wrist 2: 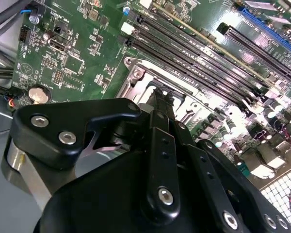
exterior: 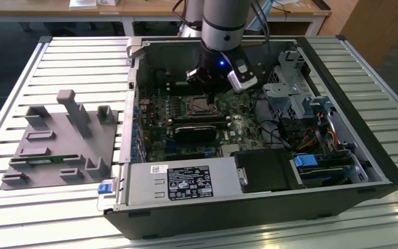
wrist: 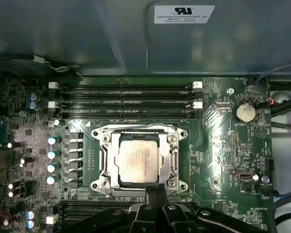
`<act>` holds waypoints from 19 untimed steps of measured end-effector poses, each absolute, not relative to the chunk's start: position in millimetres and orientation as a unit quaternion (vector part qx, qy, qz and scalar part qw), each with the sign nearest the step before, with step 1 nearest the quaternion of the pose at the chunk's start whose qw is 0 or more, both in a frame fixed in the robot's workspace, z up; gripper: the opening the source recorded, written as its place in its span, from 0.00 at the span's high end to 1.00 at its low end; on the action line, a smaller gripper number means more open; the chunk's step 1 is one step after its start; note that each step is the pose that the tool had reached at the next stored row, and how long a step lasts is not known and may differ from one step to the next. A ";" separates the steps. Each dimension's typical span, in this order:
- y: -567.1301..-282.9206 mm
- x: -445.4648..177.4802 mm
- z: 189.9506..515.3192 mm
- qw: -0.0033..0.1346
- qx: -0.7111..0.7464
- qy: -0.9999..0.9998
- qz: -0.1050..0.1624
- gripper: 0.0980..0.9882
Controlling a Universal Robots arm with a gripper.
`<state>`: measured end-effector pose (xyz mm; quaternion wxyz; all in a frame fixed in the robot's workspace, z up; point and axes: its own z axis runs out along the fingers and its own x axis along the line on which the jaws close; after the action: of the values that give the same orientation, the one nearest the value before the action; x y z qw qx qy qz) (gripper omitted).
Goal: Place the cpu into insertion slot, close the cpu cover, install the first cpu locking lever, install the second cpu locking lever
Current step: 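Install the second cpu locking lever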
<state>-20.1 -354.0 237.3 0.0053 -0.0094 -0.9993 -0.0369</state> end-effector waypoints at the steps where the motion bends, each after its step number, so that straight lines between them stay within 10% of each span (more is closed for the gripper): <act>1: -354.3 -20.0 237.2 0.005 -0.009 -0.999 -0.037 0.99; 19: -363.6 -20.1 235.5 0.006 -0.009 -0.999 -0.050 0.99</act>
<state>-20.1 -363.6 235.5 0.0056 -0.0093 -0.9987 -0.0498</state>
